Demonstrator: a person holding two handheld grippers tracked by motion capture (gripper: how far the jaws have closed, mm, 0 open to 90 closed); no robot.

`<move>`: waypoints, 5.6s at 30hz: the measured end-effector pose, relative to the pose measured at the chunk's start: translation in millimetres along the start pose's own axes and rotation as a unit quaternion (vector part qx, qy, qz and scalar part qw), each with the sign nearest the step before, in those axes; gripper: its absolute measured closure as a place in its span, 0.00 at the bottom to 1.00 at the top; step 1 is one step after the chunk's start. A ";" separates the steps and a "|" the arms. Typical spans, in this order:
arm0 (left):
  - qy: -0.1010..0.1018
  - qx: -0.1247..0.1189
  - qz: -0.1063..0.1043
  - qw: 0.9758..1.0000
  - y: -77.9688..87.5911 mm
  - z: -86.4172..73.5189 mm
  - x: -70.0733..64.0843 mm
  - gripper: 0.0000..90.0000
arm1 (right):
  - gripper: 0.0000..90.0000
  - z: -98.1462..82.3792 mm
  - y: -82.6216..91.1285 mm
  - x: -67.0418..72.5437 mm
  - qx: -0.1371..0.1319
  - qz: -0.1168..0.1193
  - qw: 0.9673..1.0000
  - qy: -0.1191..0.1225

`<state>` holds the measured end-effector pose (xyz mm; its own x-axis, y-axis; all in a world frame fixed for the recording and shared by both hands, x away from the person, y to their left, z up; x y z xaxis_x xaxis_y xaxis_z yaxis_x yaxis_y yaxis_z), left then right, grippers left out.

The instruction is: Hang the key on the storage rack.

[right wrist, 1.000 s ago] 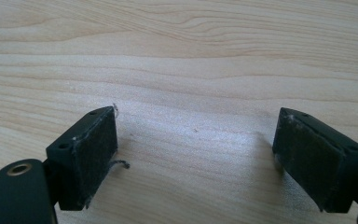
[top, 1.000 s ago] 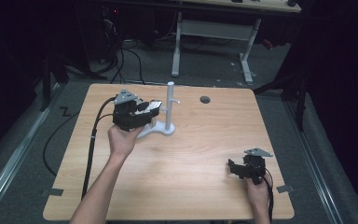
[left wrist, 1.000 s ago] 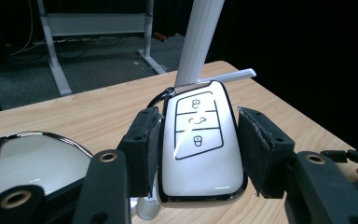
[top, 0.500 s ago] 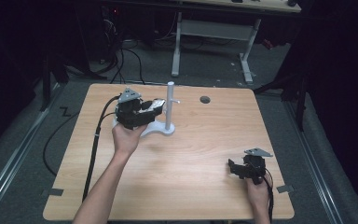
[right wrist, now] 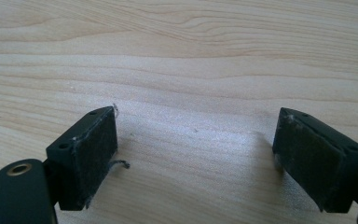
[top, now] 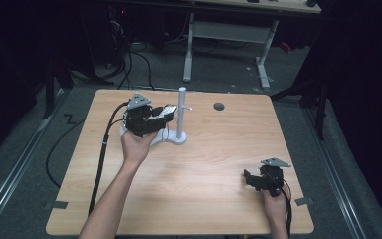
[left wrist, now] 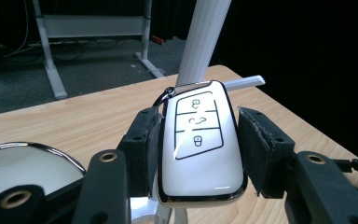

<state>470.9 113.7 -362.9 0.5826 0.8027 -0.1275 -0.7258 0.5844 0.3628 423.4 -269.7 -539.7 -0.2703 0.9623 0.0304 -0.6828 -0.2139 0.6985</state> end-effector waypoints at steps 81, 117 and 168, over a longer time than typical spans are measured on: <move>-0.007 0.069 0.037 0.997 -33.1 -75.2 -0.7 0.54 | 0.16 0.0 0.0 0.1 0.000 0.000 1.000 -0.001; -0.002 0.075 0.077 0.994 7.3 -90.0 17.5 0.40 | 0.16 0.0 0.0 0.1 0.000 0.000 1.000 0.000; 0.018 0.050 0.085 0.995 48.4 -101.5 24.7 0.36 | 0.15 0.1 -0.1 -0.1 0.000 0.000 1.000 0.001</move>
<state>413.1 173.9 -442.2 0.4404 0.8934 -0.0886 -0.7718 0.4272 0.4711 423.6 -269.7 -539.7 -0.2722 0.9618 0.0287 -0.6834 -0.2142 0.6979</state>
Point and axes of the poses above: each handheld gripper's, and its own axes: y roughly backward along the jaws, z roughly out of its top, x roughly to its left, the point moved 5 cm from there along -y, roughly forward along the jaws, and after that the axes turned 4 degrees about -y, right-handed, at the moved point
